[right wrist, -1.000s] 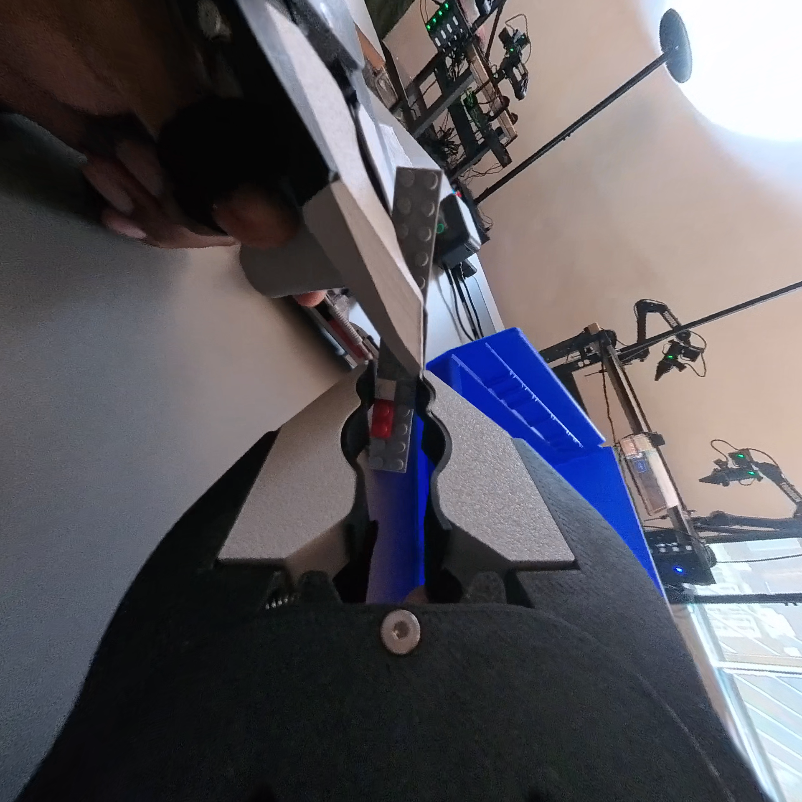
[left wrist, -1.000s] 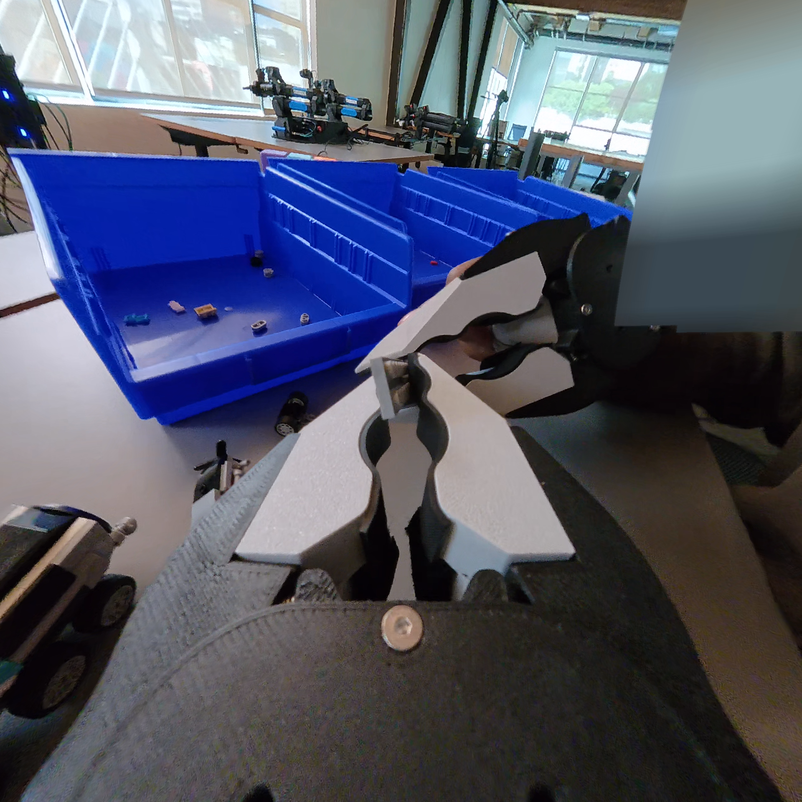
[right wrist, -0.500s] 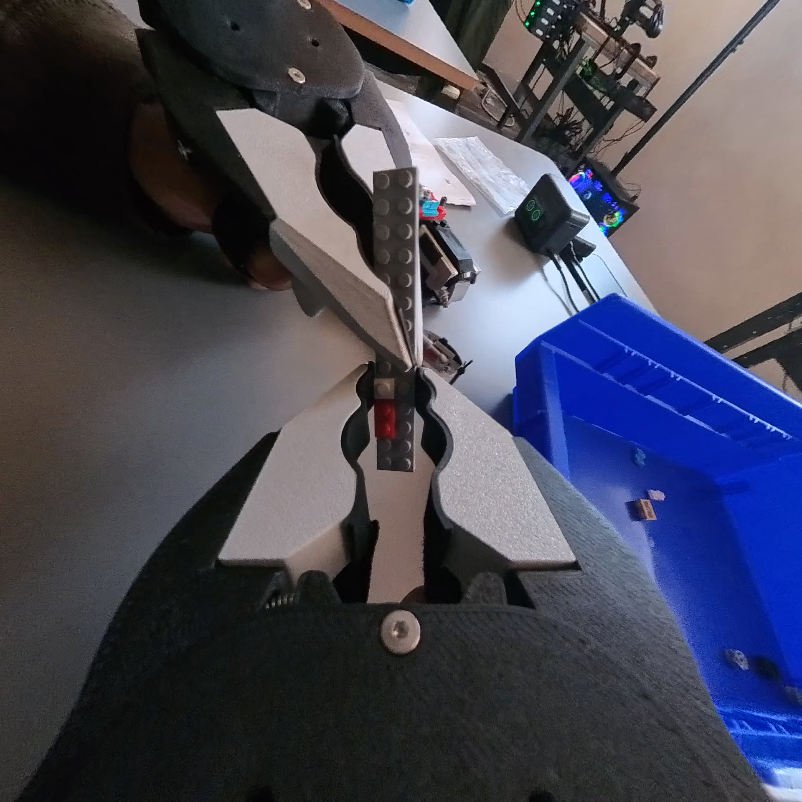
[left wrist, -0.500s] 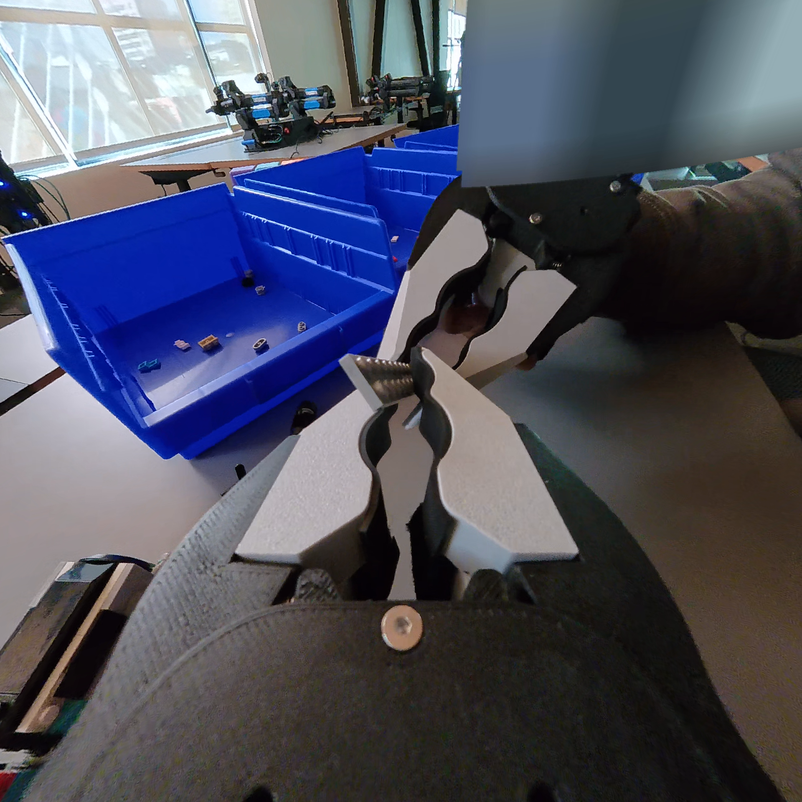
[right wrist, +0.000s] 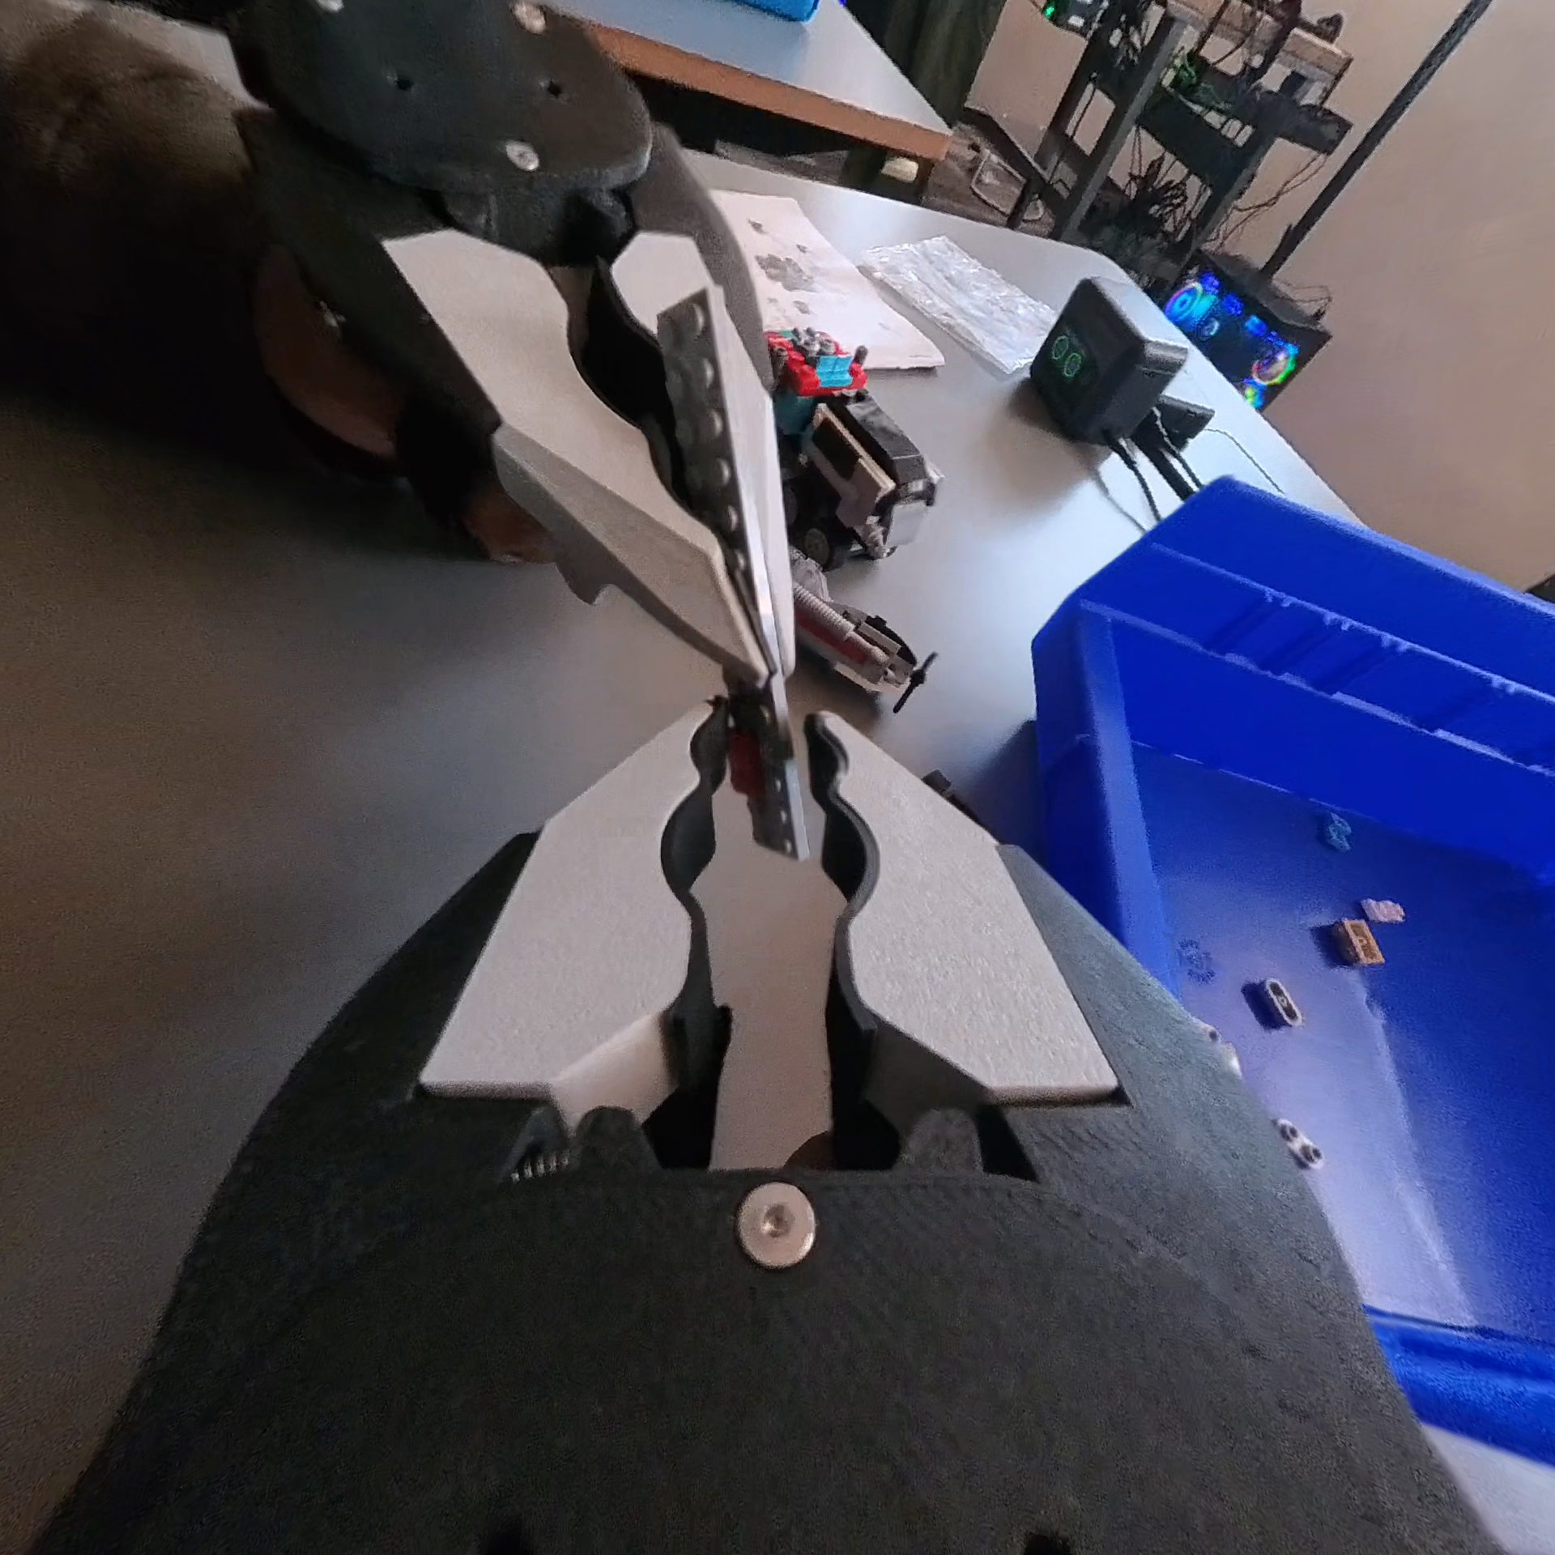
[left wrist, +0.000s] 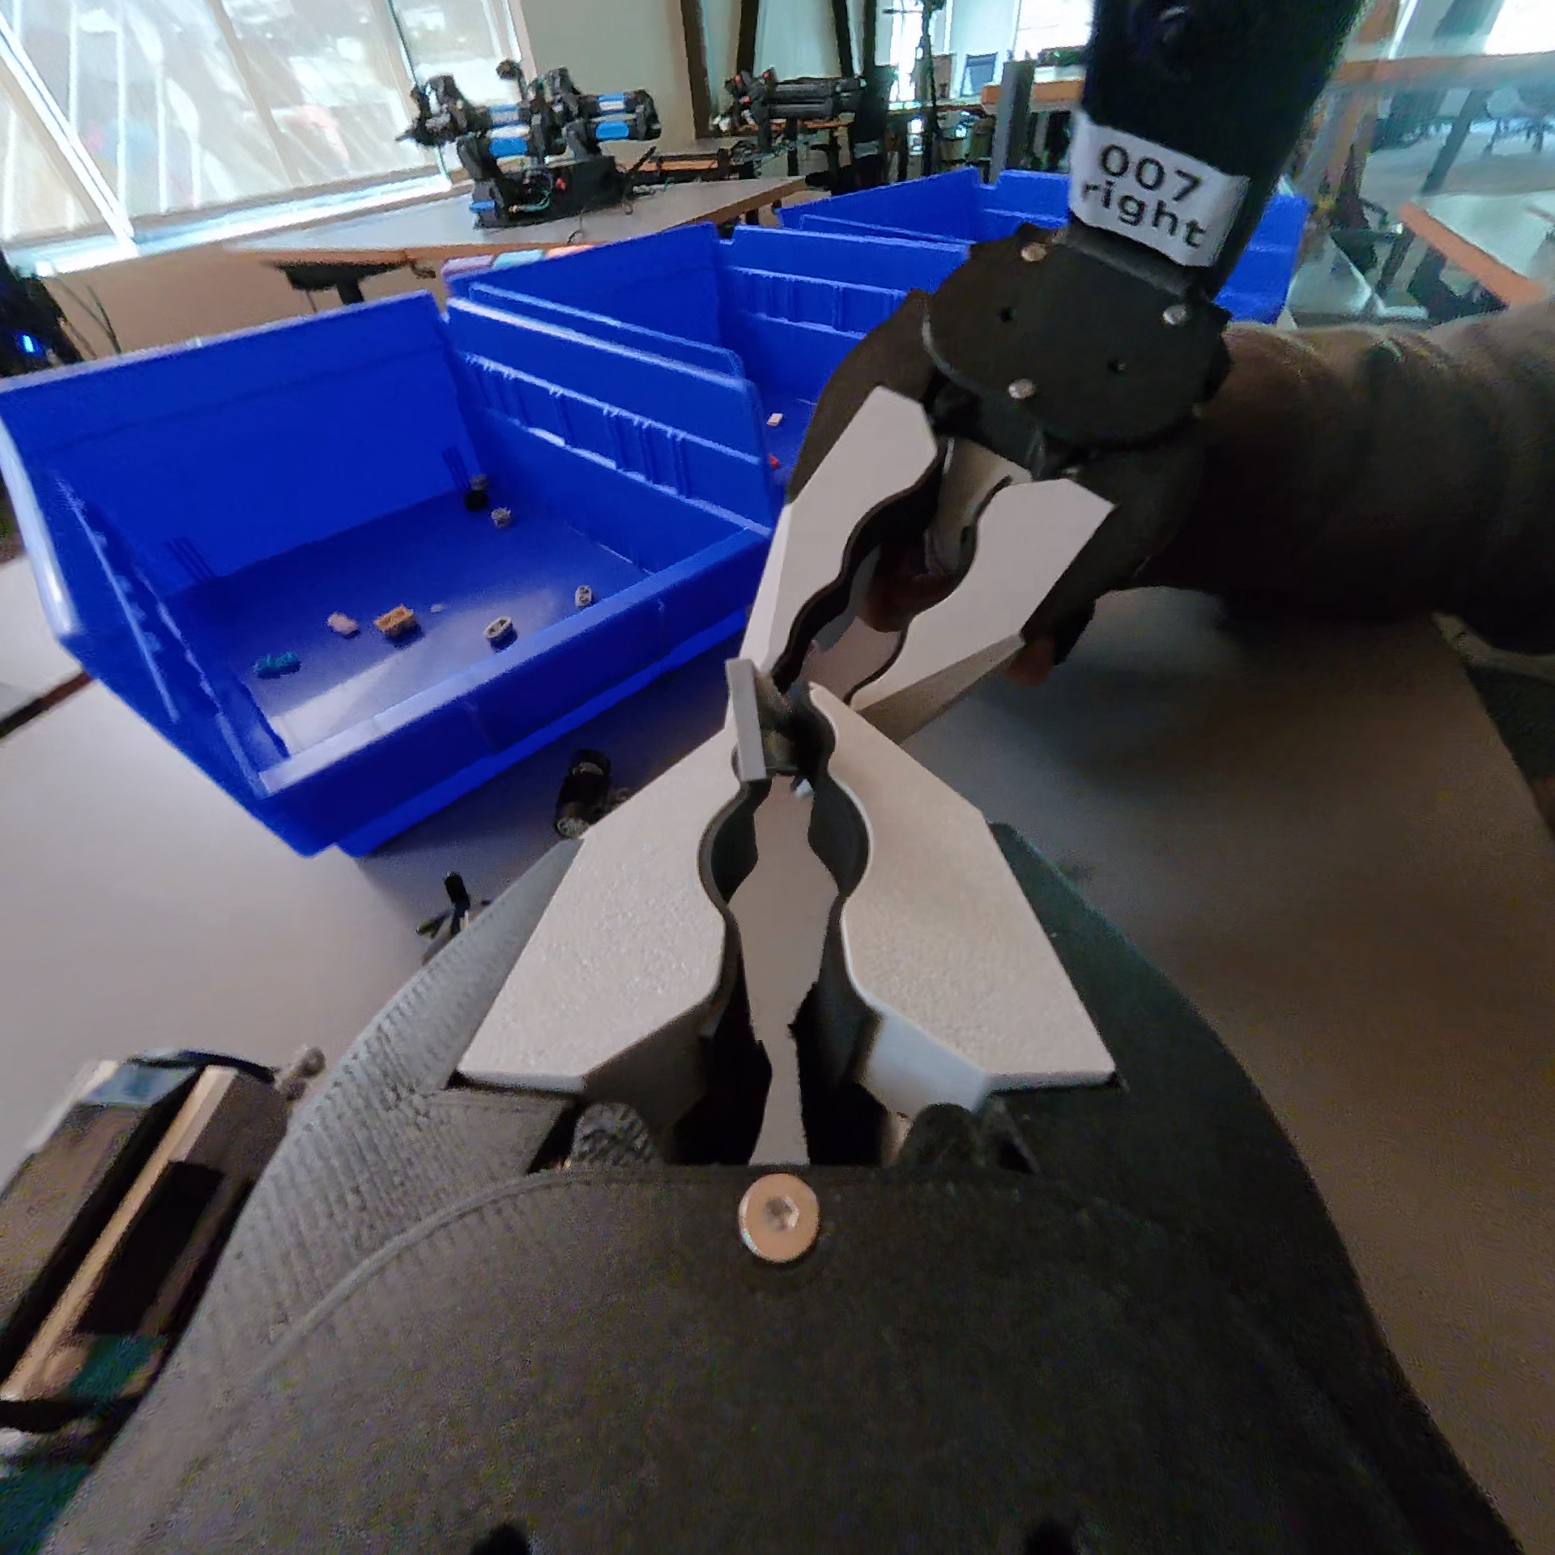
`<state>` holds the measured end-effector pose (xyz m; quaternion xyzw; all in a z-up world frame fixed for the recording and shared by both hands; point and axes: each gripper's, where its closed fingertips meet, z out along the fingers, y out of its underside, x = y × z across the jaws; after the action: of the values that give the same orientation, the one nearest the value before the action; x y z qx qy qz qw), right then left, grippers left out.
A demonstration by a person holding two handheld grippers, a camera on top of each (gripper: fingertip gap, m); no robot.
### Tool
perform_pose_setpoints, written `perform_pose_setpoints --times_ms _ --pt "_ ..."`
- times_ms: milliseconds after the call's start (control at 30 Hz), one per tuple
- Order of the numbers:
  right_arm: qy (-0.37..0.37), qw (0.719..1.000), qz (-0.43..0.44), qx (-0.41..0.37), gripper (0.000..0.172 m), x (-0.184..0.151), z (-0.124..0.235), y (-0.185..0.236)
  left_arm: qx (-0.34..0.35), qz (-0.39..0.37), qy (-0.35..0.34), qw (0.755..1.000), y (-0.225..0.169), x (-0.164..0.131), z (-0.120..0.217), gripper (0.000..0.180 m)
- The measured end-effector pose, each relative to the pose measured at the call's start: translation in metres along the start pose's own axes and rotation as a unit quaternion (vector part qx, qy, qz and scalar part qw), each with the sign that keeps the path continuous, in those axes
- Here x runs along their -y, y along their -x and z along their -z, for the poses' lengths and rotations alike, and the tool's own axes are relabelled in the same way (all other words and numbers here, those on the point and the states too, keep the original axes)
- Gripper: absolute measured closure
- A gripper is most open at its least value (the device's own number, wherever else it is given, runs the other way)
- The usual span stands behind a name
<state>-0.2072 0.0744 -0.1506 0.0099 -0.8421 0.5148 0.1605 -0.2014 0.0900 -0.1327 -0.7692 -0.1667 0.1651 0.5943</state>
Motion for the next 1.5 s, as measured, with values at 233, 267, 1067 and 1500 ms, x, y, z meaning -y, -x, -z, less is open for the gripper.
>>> perform_pose_setpoints --times_ms 233,267,1067,1500 --pt "-0.001 0.997 0.052 -0.064 0.130 -0.003 0.002 -0.014 0.001 0.199 -0.038 0.979 0.022 0.002 0.008 0.173" --pt "0.002 0.995 0.067 -0.072 0.130 -0.003 0.000 -0.013 -0.006 0.218 -0.043 0.975 0.022 0.003 0.008 0.173" --pt "0.018 0.983 0.156 -0.099 0.154 -0.002 -0.007 -0.004 -0.041 0.261 -0.013 0.964 0.007 -0.005 -0.002 0.174" --pt "0.012 0.987 0.147 -0.060 0.154 -0.002 -0.006 0.005 -0.022 0.175 0.008 0.984 0.000 -0.007 0.000 0.173"
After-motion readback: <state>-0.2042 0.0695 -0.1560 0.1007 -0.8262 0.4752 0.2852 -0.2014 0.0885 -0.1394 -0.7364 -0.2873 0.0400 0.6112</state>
